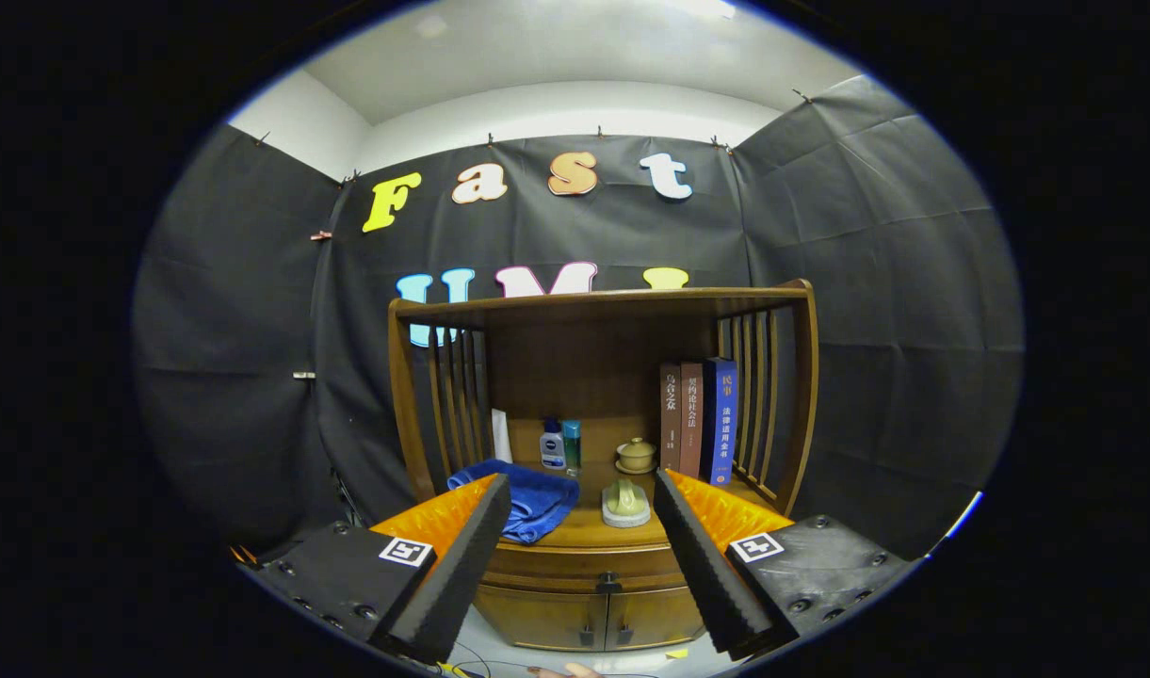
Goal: Pull open the drawer, take out the items inside it, and place them on the countertop above the cabinet.
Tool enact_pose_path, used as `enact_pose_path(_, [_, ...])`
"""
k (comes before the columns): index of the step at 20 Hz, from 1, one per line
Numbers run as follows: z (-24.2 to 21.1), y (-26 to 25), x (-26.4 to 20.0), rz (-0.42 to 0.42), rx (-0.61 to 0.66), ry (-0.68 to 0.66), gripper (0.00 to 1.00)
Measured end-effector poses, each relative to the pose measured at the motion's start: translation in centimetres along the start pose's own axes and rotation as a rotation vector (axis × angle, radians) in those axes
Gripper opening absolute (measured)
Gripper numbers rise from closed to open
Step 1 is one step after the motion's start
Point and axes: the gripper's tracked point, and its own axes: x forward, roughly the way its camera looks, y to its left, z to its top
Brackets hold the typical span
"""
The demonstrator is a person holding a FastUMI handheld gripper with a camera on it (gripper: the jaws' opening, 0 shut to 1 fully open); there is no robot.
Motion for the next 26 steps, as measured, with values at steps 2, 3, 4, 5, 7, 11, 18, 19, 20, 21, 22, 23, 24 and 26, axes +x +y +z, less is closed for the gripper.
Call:
enact_pose_path(2, [0.1, 0.1, -0.2, -0.003, -0.013, -0.005, 0.99])
enact_pose_path(3, [0.1, 0.1, -0.3, -0.002, -0.019, -0.005, 0.99])
enact_pose_path(4, [0.1, 0.3, -0.5, -0.002, -0.026, -0.004, 0.99])
enact_pose_path(5, [0.1, 0.3, -0.6, -0.002, -0.030, -0.004, 0.99])
enact_pose_path(7, [0.1, 0.3, -0.8, 0.000, -0.031, -0.004, 0.99])
enact_pose_path(11, [0.2, -0.1, -1.2, -0.004, -0.031, -0.004, 0.99])
enact_pose_path(18, [0.7, -0.5, -2.0, -0.009, -0.047, -0.017, 0.99])
enact_pose_path(19, [0.8, -0.6, -2.1, -0.013, -0.050, -0.020, 0.99])
enact_pose_path(20, [0.9, -0.7, -2.2, -0.015, -0.053, -0.023, 0.99])
enact_pose_path(21, [1.1, -0.8, -2.3, -0.016, -0.055, -0.028, 0.99])
enact_pose_path(22, [1.1, -0.9, -2.4, -0.018, -0.056, -0.032, 0.99])
enact_pose_path(23, [1.2, -1.0, -2.4, -0.019, -0.057, -0.035, 0.99])
enact_pose_path(24, [1.3, -1.0, -2.5, -0.020, -0.057, -0.035, 0.99])
enact_pose_path(26, [1.3, -1.2, -2.6, -0.024, -0.057, -0.033, 0.99])
